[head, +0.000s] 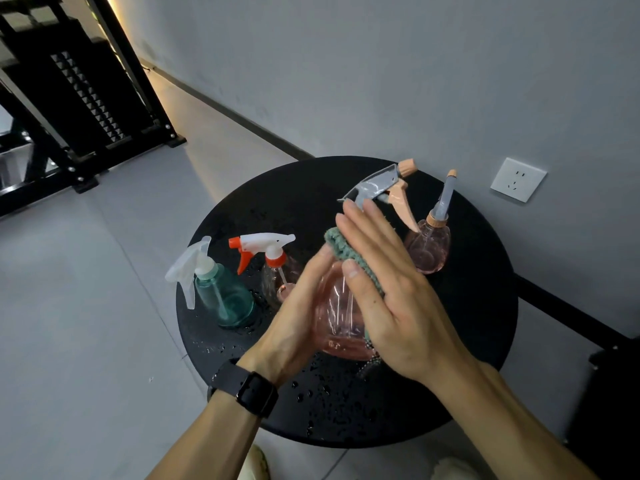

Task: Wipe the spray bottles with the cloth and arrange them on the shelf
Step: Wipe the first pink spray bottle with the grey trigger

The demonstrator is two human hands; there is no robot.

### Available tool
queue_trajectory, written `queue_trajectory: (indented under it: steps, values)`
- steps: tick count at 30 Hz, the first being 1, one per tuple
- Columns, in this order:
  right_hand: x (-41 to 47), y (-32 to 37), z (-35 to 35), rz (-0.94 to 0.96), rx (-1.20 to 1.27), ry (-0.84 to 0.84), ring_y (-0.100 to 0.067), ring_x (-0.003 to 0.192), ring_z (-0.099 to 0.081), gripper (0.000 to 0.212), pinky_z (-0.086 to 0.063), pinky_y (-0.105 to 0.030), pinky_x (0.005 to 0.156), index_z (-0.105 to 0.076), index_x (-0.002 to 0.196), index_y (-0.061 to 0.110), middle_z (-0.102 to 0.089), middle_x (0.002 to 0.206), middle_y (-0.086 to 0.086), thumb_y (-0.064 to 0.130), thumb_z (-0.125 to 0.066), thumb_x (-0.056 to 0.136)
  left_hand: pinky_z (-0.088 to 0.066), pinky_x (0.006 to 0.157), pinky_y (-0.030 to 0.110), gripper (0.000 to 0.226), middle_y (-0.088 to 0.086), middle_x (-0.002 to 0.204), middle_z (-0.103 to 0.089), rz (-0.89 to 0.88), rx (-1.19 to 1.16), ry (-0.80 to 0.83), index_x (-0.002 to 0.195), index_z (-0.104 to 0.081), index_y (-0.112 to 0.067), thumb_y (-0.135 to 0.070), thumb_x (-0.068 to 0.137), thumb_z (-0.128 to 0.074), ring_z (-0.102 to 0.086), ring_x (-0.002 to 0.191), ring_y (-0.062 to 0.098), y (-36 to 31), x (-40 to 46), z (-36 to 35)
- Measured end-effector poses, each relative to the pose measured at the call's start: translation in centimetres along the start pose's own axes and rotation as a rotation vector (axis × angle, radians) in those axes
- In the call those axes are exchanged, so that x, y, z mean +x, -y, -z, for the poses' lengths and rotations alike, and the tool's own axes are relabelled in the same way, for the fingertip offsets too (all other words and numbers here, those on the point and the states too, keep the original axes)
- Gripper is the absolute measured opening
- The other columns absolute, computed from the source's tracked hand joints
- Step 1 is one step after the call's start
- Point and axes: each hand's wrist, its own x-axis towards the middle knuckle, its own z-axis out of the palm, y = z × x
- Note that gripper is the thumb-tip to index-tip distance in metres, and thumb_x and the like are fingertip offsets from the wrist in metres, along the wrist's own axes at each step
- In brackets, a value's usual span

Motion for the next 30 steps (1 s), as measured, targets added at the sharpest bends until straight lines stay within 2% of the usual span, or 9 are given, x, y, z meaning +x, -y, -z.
queue_trajectory:
  steps: [3,8,13,16,18,20,23,26,30]
  values:
    - [0.1,-0.4,0.0,-0.060,0.067,-0.011,-0.001,0.147,-0.008,0.047,-0.014,-0.021,0.118,-0.031,0.150,0.016,-0.022,0.159,0.011,0.025,-0.034,0.104,-0.058,0.081,0.041,0.041,0.015,0.112,-0.069,-0.017,-0.050,0.017,0.118,-0.069,-0.017,-0.044,0.096,-0.047,-0.065,0.101,0.032,0.4,0.1,0.0]
    - [-0.5,-0.7,-0.9,-0.118,0.181,-0.027,0.001,0.146,-0.013,0.048,-0.020,-0.029,0.120,-0.032,0.150,0.019,-0.025,0.158,0.013,0.026,-0.034,0.103,-0.057,0.063,0.032,0.041,0.007,0.092,-0.070,-0.071,-0.180,-0.051,0.117,-0.064,-0.010,-0.040,0.100,-0.043,-0.069,0.077,0.020,0.4,0.6,0.2]
    - [-0.7,-0.6,-1.4,-0.185,0.421,-0.130,-0.003,0.143,-0.027,0.039,-0.035,-0.045,0.113,-0.031,0.139,0.045,-0.033,0.154,0.015,0.035,-0.034,0.101,-0.056,0.079,0.043,0.059,0.015,0.111,-0.068,-0.048,-0.344,-0.041,0.130,-0.056,-0.005,-0.053,0.100,-0.038,-0.069,0.095,0.029,0.3,1.0,0.5]
    - [-0.7,-0.4,-1.2,-0.201,0.453,-0.261,-0.004,0.141,-0.033,0.040,-0.036,-0.041,0.113,-0.032,0.142,0.035,-0.037,0.153,0.007,0.029,-0.033,0.103,-0.056,0.087,0.048,0.066,0.020,0.117,-0.067,-0.057,-0.418,-0.007,0.132,-0.054,-0.006,-0.059,0.097,-0.037,-0.066,0.105,0.033,0.2,1.4,0.7]
    - [-0.5,-0.1,-0.9,-0.141,0.391,-0.354,-0.007,0.142,-0.033,0.042,-0.034,-0.032,0.114,-0.030,0.145,0.024,-0.036,0.154,0.000,0.025,-0.031,0.103,-0.052,0.096,0.051,0.072,0.023,0.125,-0.062,-0.068,-0.453,0.018,0.137,-0.049,-0.003,-0.061,0.097,-0.036,-0.061,0.115,0.036,0.1,1.7,0.6]
    - [-0.3,0.2,-0.7,-0.009,0.223,-0.424,-0.015,0.144,-0.030,0.044,-0.030,-0.029,0.116,-0.029,0.145,0.009,-0.032,0.155,-0.010,0.019,-0.032,0.102,-0.053,0.096,0.048,0.073,0.025,0.130,-0.058,-0.084,-0.495,0.047,0.139,-0.047,-0.003,-0.062,0.098,-0.033,-0.060,0.117,0.036,0.1,1.9,0.3]
    - [-0.1,0.3,-0.9,0.209,-0.025,-0.400,-0.030,0.146,-0.024,0.045,-0.025,-0.047,0.118,-0.029,0.142,-0.007,-0.029,0.152,-0.018,0.017,-0.031,0.104,-0.052,0.095,0.042,0.074,0.023,0.141,-0.051,-0.074,-0.572,0.107,0.144,-0.042,-0.005,-0.062,0.100,-0.028,-0.056,0.124,0.032,0.4,2.4,-0.3]
    - [-0.1,0.4,-1.7,0.261,-0.200,-0.321,-0.028,0.147,-0.020,0.045,-0.019,-0.052,0.119,-0.029,0.143,-0.002,-0.029,0.153,-0.014,0.021,-0.031,0.104,-0.042,0.108,0.038,0.070,0.018,0.143,-0.049,-0.025,-0.612,0.132,0.143,-0.045,-0.007,-0.060,0.101,-0.029,-0.050,0.132,0.028,1.1,2.8,-0.6]
    - [-0.7,-0.4,-2.6,0.288,-0.397,-0.222,-0.025,0.147,-0.021,0.046,-0.015,-0.050,0.119,-0.031,0.147,0.009,-0.027,0.156,-0.008,0.025,-0.020,0.105,-0.055,0.091,0.033,0.070,0.017,0.117,-0.069,0.005,-0.667,0.132,0.117,-0.067,0.000,-0.057,0.103,-0.028,-0.068,0.109,0.025,1.8,2.5,-0.3]
